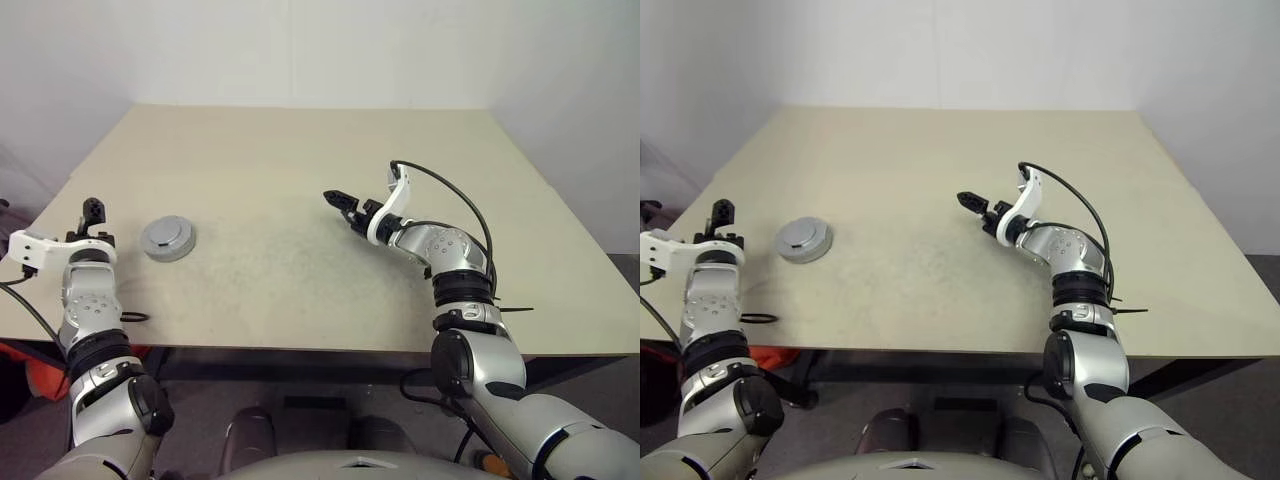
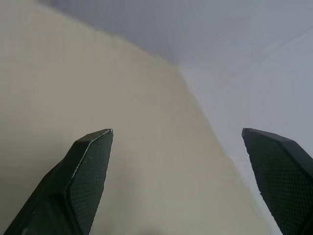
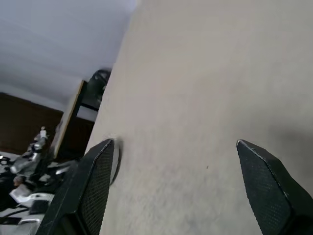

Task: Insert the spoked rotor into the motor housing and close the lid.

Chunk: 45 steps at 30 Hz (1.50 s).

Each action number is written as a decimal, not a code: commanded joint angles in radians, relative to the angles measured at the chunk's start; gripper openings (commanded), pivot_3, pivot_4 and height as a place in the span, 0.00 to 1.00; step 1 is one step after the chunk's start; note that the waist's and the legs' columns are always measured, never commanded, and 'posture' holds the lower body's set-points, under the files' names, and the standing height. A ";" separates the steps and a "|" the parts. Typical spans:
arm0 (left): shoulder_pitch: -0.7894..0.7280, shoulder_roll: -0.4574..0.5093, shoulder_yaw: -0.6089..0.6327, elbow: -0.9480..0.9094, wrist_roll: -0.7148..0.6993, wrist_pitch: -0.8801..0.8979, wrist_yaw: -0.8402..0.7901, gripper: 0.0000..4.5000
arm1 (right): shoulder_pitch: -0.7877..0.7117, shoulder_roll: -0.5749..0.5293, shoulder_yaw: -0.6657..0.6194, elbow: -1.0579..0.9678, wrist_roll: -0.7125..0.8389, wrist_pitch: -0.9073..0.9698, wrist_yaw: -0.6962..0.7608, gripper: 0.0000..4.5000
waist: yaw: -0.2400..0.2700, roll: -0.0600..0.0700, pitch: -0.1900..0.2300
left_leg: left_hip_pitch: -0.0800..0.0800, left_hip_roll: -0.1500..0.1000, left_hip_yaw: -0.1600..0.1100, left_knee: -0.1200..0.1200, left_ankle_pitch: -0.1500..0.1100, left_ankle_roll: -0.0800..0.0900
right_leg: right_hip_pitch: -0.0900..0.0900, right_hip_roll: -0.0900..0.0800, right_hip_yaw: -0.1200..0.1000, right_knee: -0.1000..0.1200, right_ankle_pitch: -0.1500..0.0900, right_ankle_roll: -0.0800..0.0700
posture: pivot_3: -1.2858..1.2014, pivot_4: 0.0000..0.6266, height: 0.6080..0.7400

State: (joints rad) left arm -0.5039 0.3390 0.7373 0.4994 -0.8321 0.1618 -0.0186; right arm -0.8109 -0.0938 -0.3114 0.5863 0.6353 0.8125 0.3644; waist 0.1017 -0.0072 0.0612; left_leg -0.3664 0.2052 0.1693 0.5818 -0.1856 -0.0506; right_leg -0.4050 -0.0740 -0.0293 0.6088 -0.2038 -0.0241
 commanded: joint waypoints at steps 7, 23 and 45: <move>0.075 -0.027 -0.422 -0.261 0.277 -0.009 -0.274 0.99 | 0.068 -0.105 0.203 -0.014 -0.338 -0.638 0.150 1.00 | 0.023 -0.001 0.000 | -0.002 -0.001 -0.001 0.002 0.000 0.000 | 0.000 -0.003 -0.001 0.000 -0.002 -0.003 | 0.52 0.00 1.00; 0.139 -0.086 -0.820 -0.288 0.582 -0.110 -0.533 0.99 | 0.162 -0.319 0.350 0.112 -0.499 -0.940 0.513 1.00 | -0.009 0.002 0.001 | 0.001 0.001 0.000 0.014 -0.003 0.009 | -0.001 0.000 0.000 0.014 -0.003 -0.010 | 0.52 0.00 1.00; 0.084 -0.072 -0.805 -0.251 0.639 -0.113 -0.584 0.99 | 0.155 -0.202 0.320 0.163 -0.492 -0.993 0.387 1.00 | -0.008 0.002 0.001 | 0.000 0.001 0.001 0.015 -0.003 0.014 | -0.001 -0.001 0.000 0.014 -0.002 -0.011 | 0.52 0.00 1.00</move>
State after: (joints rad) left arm -0.4154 0.2648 -0.0730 0.3079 -0.1858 0.0420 -0.5984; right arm -0.6584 -0.2966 0.0240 0.7867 0.1346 -0.1648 0.7485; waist 0.0939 -0.0049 0.0622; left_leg -0.3661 0.2063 0.1701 0.5972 -0.1890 -0.0367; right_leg -0.4061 -0.0748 -0.0296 0.6226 -0.2059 -0.0355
